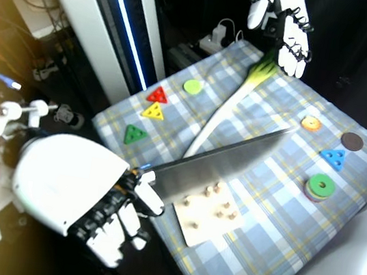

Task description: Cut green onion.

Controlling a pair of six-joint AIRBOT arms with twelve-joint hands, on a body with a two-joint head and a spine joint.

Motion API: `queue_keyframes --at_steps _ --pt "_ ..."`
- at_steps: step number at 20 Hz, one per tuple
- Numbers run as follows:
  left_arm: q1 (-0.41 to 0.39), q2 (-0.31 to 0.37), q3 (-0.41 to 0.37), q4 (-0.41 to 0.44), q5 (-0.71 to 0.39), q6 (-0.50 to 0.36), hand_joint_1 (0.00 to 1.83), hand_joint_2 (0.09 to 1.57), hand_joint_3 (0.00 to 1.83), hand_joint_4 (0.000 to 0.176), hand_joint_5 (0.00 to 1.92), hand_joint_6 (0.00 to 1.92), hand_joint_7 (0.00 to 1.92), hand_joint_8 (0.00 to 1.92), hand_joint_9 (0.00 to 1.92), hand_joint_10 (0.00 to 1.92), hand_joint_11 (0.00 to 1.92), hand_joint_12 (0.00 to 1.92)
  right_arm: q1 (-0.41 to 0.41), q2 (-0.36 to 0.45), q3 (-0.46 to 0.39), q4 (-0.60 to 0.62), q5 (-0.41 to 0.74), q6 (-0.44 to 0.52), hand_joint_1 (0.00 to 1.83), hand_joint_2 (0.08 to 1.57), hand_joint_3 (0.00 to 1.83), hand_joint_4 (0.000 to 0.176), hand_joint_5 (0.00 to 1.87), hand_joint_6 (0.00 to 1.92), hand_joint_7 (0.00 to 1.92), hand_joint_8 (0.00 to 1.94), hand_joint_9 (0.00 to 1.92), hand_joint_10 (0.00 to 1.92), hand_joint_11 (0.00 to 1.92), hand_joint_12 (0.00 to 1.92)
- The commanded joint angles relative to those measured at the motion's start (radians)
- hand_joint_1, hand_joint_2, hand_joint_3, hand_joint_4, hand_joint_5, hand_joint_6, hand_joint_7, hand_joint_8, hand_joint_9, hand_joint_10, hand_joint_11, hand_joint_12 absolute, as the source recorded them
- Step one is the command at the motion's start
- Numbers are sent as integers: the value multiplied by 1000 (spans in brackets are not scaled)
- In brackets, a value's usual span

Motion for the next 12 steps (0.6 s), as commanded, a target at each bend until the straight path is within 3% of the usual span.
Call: queue_keyframes --at_steps 1,2,3,4,5,7,8,9,10,11,12 --pt "-7 -7 2 -3 -115 -6 0 1491 1 0 173 5 176 7 182 5 0 284 20 9 7 27 121 1 598 1377 0 176 884 1921 1178 1941 1351 1921 1353 1921" --pt "-7 -7 2 -3 -115 -6 0 1492 2 0 176 5 179 7 185 6 0 286 20 0 6 30 114 1 616 1379 0 172 901 1921 1182 1941 1351 1921 1386 1921" --pt "-7 -7 1 -3 -117 -6 0 1494 2 0 180 6 183 8 188 6 0 287 17 -5 7 32 99 1 647 1375 0 131 876 1921 1218 1941 1383 1921 1433 1921" --pt "-7 -7 0 -3 -118 -6 0 1491 1 0 163 1 173 3 189 6 0 288 15 -9 10 32 87 1 541 1393 3 60 731 1831 1051 1871 1112 1718 1159 1921" --pt "-7 -7 0 -3 -121 -6 0 1493 1 0 160 0 168 1 189 4 0 305 15 -17 14 35 72 1 583 1385 0 44 852 1903 1146 1927 1218 1880 1276 1921" --pt "-3 1 0 -8 -140 -6 2 1496 2 0 152 5 158 2 169 0 0 270 -29 -29 23 81 65 1 620 1369 0 41 1055 1920 1284 1940 1397 1919 1419 1921" --pt "-4 14 2 -15 -161 -6 0 1497 1 0 113 0 169 4 166 0 0 286 -66 -30 25 113 68 1 674 1362 0 49 892 1921 1094 1941 1226 1921 1288 1921" --pt "-4 24 2 -22 -183 -6 0 1505 2 0 115 2 203 8 191 5 0 325 -84 -28 26 130 74 1 751 1336 0 21 732 1921 901 1941 1028 1921 1106 1921" --pt "-3 35 1 -34 -210 -6 0 1505 2 0 115 2 203 8 191 5 0 325 -100 -21 23 144 81 1 751 1336 0 21 732 1921 901 1941 1028 1921 1106 1921" --pt "-2 43 0 -42 -231 -6 0 1483 0 0 108 0 171 3 173 2 0 288 -107 -14 18 152 85 1 864 1269 0 139 723 1477 718 1424 762 1649 734 1873" --pt "4 56 -2 -52 -254 -6 0 1463 0 0 96 0 208 2 247 7 0 385 -115 -4 13 160 87 1 849 1167 0 37 558 574 617 1062 600 1285 438 1591"
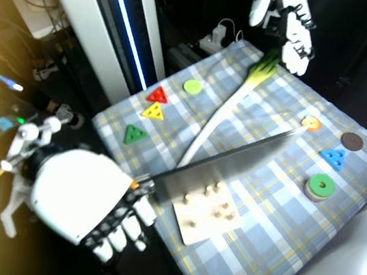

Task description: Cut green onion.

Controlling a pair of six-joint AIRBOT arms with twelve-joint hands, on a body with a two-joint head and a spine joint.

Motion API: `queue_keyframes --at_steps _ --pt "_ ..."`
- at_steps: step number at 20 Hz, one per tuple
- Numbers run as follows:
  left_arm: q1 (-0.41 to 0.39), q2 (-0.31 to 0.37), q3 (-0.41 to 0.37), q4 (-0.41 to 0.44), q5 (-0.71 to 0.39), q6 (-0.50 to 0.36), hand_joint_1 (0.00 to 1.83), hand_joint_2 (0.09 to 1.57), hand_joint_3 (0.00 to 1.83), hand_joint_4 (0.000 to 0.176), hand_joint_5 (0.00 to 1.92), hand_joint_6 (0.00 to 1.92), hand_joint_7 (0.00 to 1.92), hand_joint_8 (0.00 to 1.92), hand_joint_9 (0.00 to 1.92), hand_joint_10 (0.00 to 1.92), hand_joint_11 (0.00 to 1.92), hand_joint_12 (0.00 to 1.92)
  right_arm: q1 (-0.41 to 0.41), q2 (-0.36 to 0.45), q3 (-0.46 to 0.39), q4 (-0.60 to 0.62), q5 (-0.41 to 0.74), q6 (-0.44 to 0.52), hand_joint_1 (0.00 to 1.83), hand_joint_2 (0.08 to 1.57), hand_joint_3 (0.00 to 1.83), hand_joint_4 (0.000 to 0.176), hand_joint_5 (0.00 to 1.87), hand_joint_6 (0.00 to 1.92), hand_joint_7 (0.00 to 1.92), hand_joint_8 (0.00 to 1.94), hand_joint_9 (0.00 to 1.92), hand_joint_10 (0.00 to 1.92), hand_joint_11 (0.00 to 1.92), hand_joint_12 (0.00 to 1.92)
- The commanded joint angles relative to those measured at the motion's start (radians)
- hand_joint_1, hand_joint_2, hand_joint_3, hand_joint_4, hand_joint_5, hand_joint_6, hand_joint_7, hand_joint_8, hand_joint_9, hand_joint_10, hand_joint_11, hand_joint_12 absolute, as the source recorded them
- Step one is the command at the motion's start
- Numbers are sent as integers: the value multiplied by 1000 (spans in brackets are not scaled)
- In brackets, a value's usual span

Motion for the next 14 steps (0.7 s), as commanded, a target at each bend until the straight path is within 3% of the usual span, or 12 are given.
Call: queue_keyframes --at_steps 1,2,3,4,5,6,7,9,10,11,12,14 --pt "1 14 -2 -20 -169 -6 0 1464 2 0 80 1 232 5 259 5 0 361 1 21 1 27 127 -4 828 1128 0 35 503 173 566 748 490 925 123 1367" --pt "8 25 -3 -36 -202 -6 0 1480 6 0 34 5 211 5 242 3 0 252 -10 29 -4 41 145 -4 764 1068 0 56 345 34 478 327 411 470 24 1065" --pt "15 36 -1 -57 -238 -6 0 1476 3 0 23 4 211 7 247 6 0 230 -23 44 -17 57 185 -4 747 1038 0 73 232 6 424 111 361 203 4 788" --pt "18 42 0 -69 -259 -6 0 1456 0 0 47 9 157 4 179 2 0 133 -26 51 -26 60 206 -4 724 1013 0 85 100 18 325 25 260 84 0 463" --pt "21 48 2 -85 -286 -6 0 1464 1 0 76 17 117 0 136 0 4 120 -28 64 -40 60 237 -4 731 995 0 128 19 3 226 14 172 25 0 172" --pt "25 53 7 -105 -317 -6 0 1468 0 0 116 10 127 4 133 1 0 208 -29 78 -57 60 274 -4 697 960 0 152 3 0 160 4 85 6 0 34" --pt "28 55 10 -120 -344 -6 0 1469 0 0 127 6 130 4 133 1 0 236 -34 89 -72 62 315 -4 690 952 0 157 0 0 146 2 66 2 0 6" --pt "47 57 13 -151 -454 -19 185 1396 0 0 95 12 131 2 147 4 0 278 -83 138 -141 88 491 -4 721 910 0 154 0 0 55 1 36 0 0 0" --pt "67 57 14 -152 -517 -53 374 1232 0 0 78 1 89 0 143 2 0 257 -120 165 -193 96 603 -3 723 892 0 175 0 0 36 0 15 1 0 0" --pt "82 56 16 -148 -565 -95 374 1232 0 0 78 1 89 0 143 2 0 257 -153 173 -222 100 677 -3 723 892 0 175 0 0 36 0 15 1 0 0" --pt "89 56 20 -146 -599 -137 456 1163 0 0 55 0 65 1 110 0 0 436 -206 171 -252 106 780 6 714 856 0 149 0 0 59 9 33 8 0 0" --pt "127 36 47 -147 -672 -270 562 1104 0 0 12 2 3 0 15 3 0 240 -339 127 -271 127 1011 72 726 842 0 141 0 0 99 16 86 17 24 10"
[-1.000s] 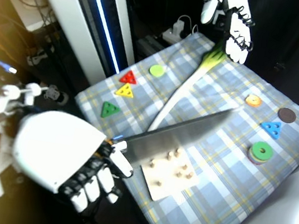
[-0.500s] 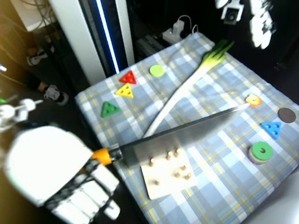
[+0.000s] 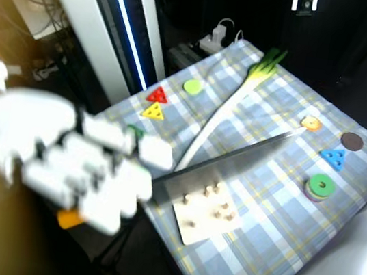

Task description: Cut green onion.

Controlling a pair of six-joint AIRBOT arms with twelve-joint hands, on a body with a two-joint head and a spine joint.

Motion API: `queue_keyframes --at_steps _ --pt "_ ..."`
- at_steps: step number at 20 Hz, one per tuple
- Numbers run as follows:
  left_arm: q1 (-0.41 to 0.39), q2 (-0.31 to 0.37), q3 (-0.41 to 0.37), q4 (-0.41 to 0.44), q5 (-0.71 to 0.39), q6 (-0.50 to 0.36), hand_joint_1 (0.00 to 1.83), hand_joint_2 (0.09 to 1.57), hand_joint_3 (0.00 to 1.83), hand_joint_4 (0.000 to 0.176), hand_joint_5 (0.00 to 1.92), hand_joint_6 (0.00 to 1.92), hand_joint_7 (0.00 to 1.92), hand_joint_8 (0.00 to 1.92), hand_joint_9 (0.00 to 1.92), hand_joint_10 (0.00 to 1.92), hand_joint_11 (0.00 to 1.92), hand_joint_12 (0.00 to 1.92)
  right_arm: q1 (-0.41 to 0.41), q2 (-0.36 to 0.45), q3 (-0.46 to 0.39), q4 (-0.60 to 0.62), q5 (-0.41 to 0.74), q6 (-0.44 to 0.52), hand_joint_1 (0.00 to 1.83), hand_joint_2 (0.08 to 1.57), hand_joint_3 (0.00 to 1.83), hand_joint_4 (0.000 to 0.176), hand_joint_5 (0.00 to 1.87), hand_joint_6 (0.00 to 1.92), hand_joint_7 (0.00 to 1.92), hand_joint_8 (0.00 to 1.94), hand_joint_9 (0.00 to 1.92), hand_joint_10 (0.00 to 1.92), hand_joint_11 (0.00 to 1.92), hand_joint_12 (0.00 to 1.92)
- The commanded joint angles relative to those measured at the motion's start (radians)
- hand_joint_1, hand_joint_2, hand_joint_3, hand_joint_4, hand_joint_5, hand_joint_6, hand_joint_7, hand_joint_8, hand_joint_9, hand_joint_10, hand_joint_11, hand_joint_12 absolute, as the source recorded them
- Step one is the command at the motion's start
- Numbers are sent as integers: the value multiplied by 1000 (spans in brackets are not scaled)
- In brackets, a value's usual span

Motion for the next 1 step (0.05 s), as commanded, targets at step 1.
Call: queue_keyframes --at_steps 1 --pt "-7 -26 26 -34 -165 -74 675 1083 0 0 76 15 25 5 21 5 0 73 -26 -12 8 56 298 51 679 836 0 122 0 0 192 13 192 22 148 62"
